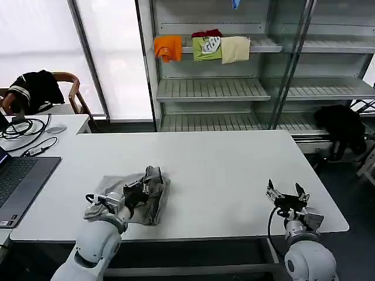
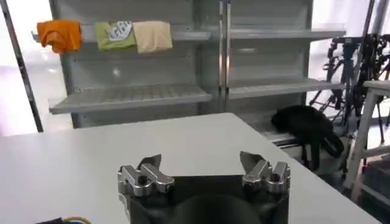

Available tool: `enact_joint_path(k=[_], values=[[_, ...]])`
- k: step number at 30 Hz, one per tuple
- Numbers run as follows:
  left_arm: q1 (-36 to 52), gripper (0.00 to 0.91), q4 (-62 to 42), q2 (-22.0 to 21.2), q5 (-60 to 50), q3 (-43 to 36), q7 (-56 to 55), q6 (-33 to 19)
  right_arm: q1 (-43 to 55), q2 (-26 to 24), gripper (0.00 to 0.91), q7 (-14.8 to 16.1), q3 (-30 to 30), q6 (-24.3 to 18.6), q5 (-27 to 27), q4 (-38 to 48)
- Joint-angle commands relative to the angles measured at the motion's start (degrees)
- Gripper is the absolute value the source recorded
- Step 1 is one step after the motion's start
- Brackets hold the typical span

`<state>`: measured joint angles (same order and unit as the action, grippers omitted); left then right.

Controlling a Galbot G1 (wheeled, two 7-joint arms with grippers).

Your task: Fold and organize the clothes.

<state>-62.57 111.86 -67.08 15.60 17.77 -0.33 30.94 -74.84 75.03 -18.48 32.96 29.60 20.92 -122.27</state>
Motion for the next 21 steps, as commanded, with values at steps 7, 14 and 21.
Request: enact_joint_path(k=[7, 14, 21], values=[[0.2, 0.907, -2.8, -4.4, 7.9, -2.7, -2.0, 0.8, 0.2, -0.1, 0.907, 0.1, -0.5, -0.1, -0.3, 0.5], [0.0, 0.907, -2.5, -7.2, 18.6, -3.0, -5.0, 0.5, 0.9, -0.1, 0.907, 0.1, -1.4, 0.0, -0.5, 0.5], [2.0, 0.907, 5.2, -9.2, 38.1, 0.8, -13.8, 0.2, 1.8, -0.6, 0.907, 0.0, -2.7, -0.2, -0.4, 1.2]])
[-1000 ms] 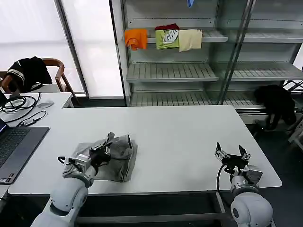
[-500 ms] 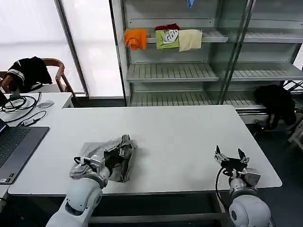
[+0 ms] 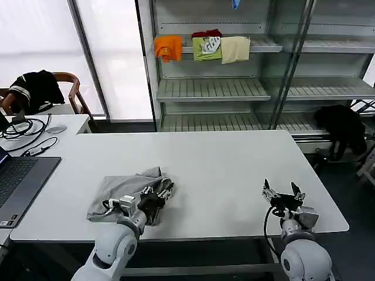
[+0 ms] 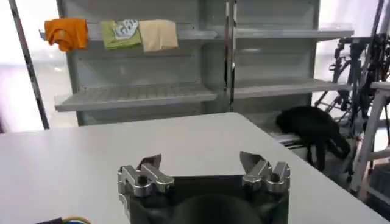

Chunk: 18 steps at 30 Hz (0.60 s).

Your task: Fold and organize the clothes.

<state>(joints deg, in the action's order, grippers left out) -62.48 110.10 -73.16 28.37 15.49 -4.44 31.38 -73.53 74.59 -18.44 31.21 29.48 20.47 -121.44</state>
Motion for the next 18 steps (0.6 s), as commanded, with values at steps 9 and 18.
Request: enact_joint_path(k=[9, 18], values=[[1.3, 0.907, 11.0, 8.9, 26.0, 16.0, -12.2, 0.7, 3.6, -0.8, 0.907, 0.1, -4.9, -0.1, 1.1, 2.1], [-3.2, 0.907, 0.9, 13.3, 25.6, 26.6, -7.5, 1.6, 5.3, -0.7, 0.907, 0.4, -7.0, 0.3, 2.0, 3.5]])
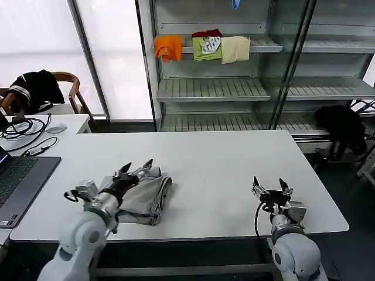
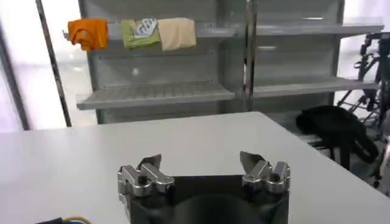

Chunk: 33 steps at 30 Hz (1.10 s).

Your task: Fold and organize the clothes.

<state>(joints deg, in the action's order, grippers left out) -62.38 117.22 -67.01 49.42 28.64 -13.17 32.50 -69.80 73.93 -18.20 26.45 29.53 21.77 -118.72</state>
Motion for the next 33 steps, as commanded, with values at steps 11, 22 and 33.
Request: enact_joint_path(k=[11, 22, 33], values=[[-2.8, 0.907, -8.7, 5.7, -0.2, 11.5, 4.4, 0.6, 1.3, -0.3, 0.907, 0.3, -2.4, 1.3, 0.5, -0.1], [-4.2, 0.907, -14.5, 6.3, -4.8, 11.5, 8.0, 0.5, 0.4, -0.9, 0.907, 0.2, -1.7, 1.2, 0.6, -0.8], [-5.5, 0.907, -14.8, 4.2, -7.0, 10.4, 9.2, 0.3, 0.1, -0.7, 0.907, 0.2, -1.8, 1.1, 0.5, -0.6]])
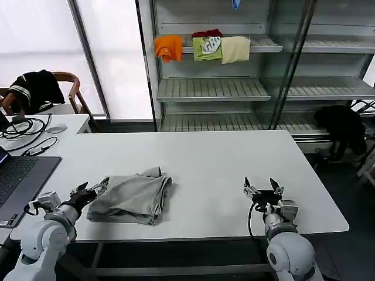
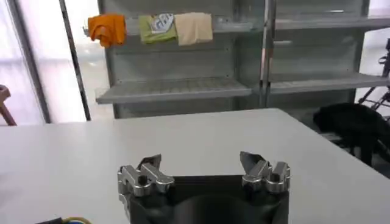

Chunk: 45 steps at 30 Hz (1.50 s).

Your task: Fold and organize the clothes.

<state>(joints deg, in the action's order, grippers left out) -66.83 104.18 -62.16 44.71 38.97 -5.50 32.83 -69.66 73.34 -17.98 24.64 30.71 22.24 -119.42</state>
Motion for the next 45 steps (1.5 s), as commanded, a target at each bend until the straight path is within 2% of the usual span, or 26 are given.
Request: enact_joint_path(k=[1, 15, 16, 17, 19, 20, 21, 22, 23, 24, 29, 30, 33, 45], values=[[-1.2, 0.907, -1.6, -0.8, -2.4, 0.0, 1.7, 0.0, -0.1, -0.1, 0.907, 0.0, 0.1, -0.1, 0.0, 0.1], [-2.2, 0.907, -1.7, -2.0, -4.0, -0.4, 2.8, -0.2, -0.5, -0.1, 0.907, 0.0, -0.1, -0.3, -0.1, 0.4], [-2.4, 0.877, -1.6, -2.1, -4.1, -0.4, 2.9, -0.2, -0.5, -0.1, 0.907, 0.0, -0.2, -0.3, -0.1, 0.4], [-2.5, 0.806, -1.5, -2.2, -4.2, -0.4, 3.1, -0.2, -0.5, -0.1, 0.907, 0.0, -0.2, -0.3, -0.2, 0.4], [-2.8, 0.786, -1.2, -2.5, -4.3, -0.5, 3.5, -0.2, -0.5, 0.0, 0.907, 0.0, -0.3, -0.3, -0.2, 0.4], [-2.8, 0.685, -1.1, -2.6, -4.4, -0.6, 3.6, -0.2, -0.5, 0.0, 0.907, 0.0, -0.3, -0.4, -0.2, 0.4], [-2.9, 0.635, -1.0, -2.7, -4.5, -0.7, 3.8, -0.2, -0.5, 0.0, 0.907, 0.0, -0.3, -0.3, -0.2, 0.3], [-2.9, 0.544, -1.0, -2.9, -4.6, -0.7, 3.9, -0.2, -0.5, 0.0, 0.907, 0.0, -0.4, -0.3, -0.2, 0.3], [-2.9, 0.262, -1.0, -2.9, -4.7, -0.8, 4.0, -0.2, -0.5, 0.0, 0.907, 0.0, -0.4, -0.3, -0.2, 0.3], [-2.9, 0.191, -1.1, -3.1, -4.9, -0.9, 4.1, -0.3, -0.5, -0.1, 0.907, 0.1, -0.3, -0.3, -0.2, 0.2], [-2.4, 0.171, -2.6, -3.1, -5.1, -0.9, 4.6, -0.3, -0.7, -0.4, 0.907, 0.1, 0.0, -0.3, -0.1, -0.1], [-2.5, 0.06, -2.7, -3.0, -5.1, -0.9, 4.7, -0.4, -0.7, -0.5, 0.907, 0.0, 0.1, -0.3, -0.1, 0.0], [-2.7, 0.01, -2.5, -2.9, -5.1, -0.9, 4.9, -0.7, -0.8, -0.6, 0.907, 0.0, 0.3, -0.3, -0.1, -0.1], [-2.9, 0.01, -2.0, -3.0, -5.2, -0.2, 4.9, -2.1, -0.4, -0.2, 0.907, -0.1, 0.3, -0.3, 0.0, -0.1]])
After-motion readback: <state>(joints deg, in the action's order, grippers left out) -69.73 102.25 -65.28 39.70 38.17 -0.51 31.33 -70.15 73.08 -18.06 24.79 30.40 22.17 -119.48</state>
